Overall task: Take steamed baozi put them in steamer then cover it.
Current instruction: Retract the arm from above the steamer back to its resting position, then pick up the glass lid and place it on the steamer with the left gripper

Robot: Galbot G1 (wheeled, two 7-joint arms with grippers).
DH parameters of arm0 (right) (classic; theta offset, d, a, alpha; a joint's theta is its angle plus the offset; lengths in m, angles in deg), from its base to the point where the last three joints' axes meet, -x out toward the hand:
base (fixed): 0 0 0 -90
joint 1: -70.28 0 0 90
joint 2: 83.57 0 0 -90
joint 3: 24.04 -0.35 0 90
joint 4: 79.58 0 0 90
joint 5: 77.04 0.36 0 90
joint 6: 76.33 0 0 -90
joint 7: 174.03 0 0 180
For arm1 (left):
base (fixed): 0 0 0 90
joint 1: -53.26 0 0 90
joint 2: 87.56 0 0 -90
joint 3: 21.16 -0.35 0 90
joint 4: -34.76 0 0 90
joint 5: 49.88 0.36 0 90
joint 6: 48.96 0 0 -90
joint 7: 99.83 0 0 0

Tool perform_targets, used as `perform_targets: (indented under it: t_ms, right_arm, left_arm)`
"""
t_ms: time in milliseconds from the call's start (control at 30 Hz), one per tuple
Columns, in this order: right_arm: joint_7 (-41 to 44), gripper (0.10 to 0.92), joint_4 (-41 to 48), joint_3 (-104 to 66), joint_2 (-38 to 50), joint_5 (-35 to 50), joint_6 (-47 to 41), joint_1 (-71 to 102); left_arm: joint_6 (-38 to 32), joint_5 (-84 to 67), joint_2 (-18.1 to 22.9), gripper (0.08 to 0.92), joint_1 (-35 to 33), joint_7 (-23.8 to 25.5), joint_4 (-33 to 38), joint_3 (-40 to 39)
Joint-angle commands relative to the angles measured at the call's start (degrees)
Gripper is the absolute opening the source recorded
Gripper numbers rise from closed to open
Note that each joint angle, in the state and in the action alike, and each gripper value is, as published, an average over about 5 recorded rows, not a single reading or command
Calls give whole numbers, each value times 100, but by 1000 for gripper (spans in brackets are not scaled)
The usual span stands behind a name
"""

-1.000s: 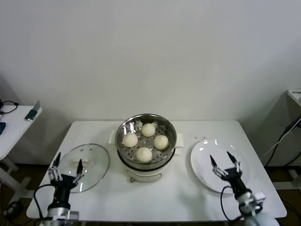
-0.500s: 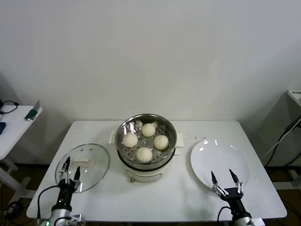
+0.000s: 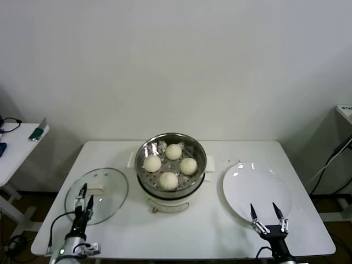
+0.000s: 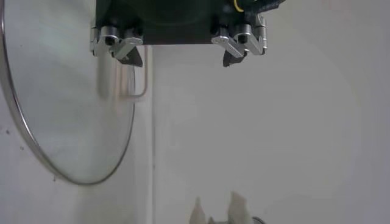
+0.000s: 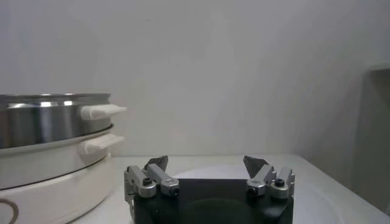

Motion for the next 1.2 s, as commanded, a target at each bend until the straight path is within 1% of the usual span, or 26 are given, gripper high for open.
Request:
perform_targets:
  t_ms: [33, 267, 367, 567, 767, 900, 1033, 1100, 1200]
  right_arm:
    - [-26, 823, -44, -107, -95, -46, 77, 98]
    - [-36, 823, 26, -134, -152, -49, 158, 152]
    - [-41, 823, 23, -130, -195, -67, 161, 144]
    - [-42, 823, -46, -119, -235, -85, 141, 133]
    - [-64, 823, -46, -130, -240, -73, 137, 117]
    - [-88, 823, -52, -134, -247, -70, 131, 89]
    - [-119, 823, -61, -140, -248, -73, 125, 69]
    - [-130, 823, -66, -143, -248, -74, 124, 68]
    - [-138, 823, -75, -152, -243, -74, 126, 77]
  left_arm:
    - [37, 257, -46, 823, 830, -44, -999, -70]
    - [-44, 208, -106, 822, 1020, -164, -1296, -113]
    - [-75, 212, -105, 791, 1084, -208, -1449, -144]
    - [-104, 237, -101, 629, 1197, -181, -1643, -161]
    - [-221, 272, -108, 459, 1206, -88, -1691, -156]
    - [-293, 259, -111, 337, 1186, -114, -1637, -154]
    - [-347, 166, -146, 225, 1139, -160, -1430, -129]
    - [-350, 46, -182, 176, 1072, -158, -1207, -104]
    - [-316, -236, -262, 145, 897, -67, -690, -50]
